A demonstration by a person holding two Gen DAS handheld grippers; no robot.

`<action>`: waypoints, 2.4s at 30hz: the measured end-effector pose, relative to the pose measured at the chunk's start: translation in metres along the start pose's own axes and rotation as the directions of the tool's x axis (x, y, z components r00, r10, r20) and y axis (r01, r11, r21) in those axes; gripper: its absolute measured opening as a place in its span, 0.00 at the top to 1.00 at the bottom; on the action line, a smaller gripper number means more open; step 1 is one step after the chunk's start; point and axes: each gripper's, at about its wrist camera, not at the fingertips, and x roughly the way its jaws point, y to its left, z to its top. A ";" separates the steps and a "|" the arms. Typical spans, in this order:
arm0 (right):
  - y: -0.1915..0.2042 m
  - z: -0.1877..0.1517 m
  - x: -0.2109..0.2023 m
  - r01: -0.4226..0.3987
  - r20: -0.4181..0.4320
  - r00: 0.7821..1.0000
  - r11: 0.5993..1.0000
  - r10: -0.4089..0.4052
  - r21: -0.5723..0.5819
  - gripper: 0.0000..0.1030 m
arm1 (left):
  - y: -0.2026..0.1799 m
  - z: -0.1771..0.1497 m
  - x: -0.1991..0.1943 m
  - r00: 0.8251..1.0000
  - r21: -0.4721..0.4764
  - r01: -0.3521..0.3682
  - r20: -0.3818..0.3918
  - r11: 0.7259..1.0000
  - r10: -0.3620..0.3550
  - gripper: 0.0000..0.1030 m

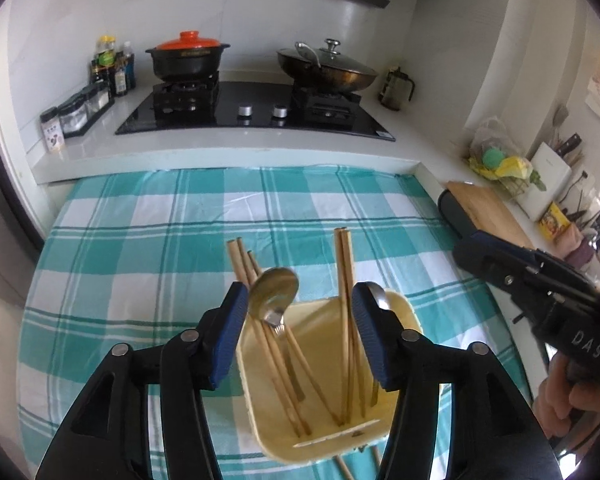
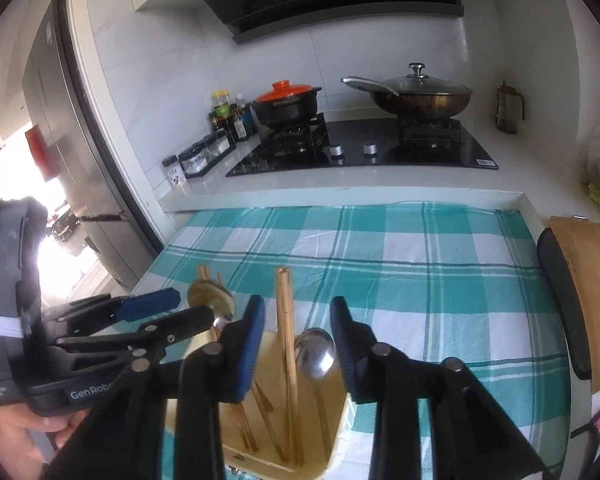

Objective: Organize utensils
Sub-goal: 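Open the left tool over the holder while the right tool releases its chopstick, then move both open tools back over the two chopsticks on the cloth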

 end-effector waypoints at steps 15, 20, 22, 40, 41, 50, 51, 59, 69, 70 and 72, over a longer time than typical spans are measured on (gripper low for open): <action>0.032 -0.150 -0.155 0.196 0.045 0.981 0.959 -0.191 -0.204 0.49 | 0.005 -0.196 -0.116 0.999 0.077 -0.054 0.009 0.996 0.054 0.17; 0.037 -0.248 -0.164 0.217 -0.016 0.975 0.969 -0.221 -0.121 0.49 | -0.016 -0.266 -0.112 0.997 0.056 -0.062 -0.042 0.997 0.064 0.17; 0.038 -0.280 -0.162 0.224 -0.043 0.973 0.971 -0.228 -0.081 0.49 | -0.023 -0.283 -0.110 0.998 0.054 -0.039 -0.054 0.998 0.042 0.17; 0.056 -0.344 -0.153 0.254 -0.157 0.952 0.965 -0.262 -0.069 0.39 | -0.037 -0.313 -0.104 0.996 0.038 -0.054 -0.065 0.998 0.056 0.15; 0.057 -0.344 -0.153 0.251 -0.155 0.953 0.966 -0.259 -0.069 0.39 | -0.036 -0.313 -0.102 0.996 0.028 -0.057 -0.074 0.998 0.059 0.15; 0.040 -0.345 -0.154 0.261 -0.153 0.954 0.965 -0.258 -0.004 0.39 | -0.028 -0.317 -0.094 0.992 -0.021 -0.074 -0.108 0.997 0.071 0.15; 0.038 -0.345 -0.153 0.263 -0.159 0.953 0.965 -0.259 0.004 0.39 | -0.028 -0.318 -0.093 0.991 -0.021 -0.073 -0.114 0.997 0.070 0.15; 0.029 -0.343 -0.151 0.275 -0.165 0.950 0.961 -0.265 0.036 0.39 | -0.029 -0.314 -0.087 0.985 -0.004 -0.115 -0.128 0.993 0.113 0.15; 0.027 -0.348 -0.142 0.271 -0.195 0.946 0.962 -0.259 0.036 0.39 | -0.025 -0.316 -0.082 0.976 0.015 -0.166 -0.141 0.986 0.166 0.15; 0.027 -0.348 -0.142 0.270 -0.196 0.946 0.962 -0.259 0.035 0.39 | -0.024 -0.316 -0.081 0.976 0.014 -0.166 -0.143 0.986 0.167 0.15; 0.028 -0.348 -0.141 0.271 -0.198 0.945 0.962 -0.259 0.031 0.39 | -0.022 -0.315 -0.078 0.975 0.006 -0.163 -0.150 0.987 0.162 0.15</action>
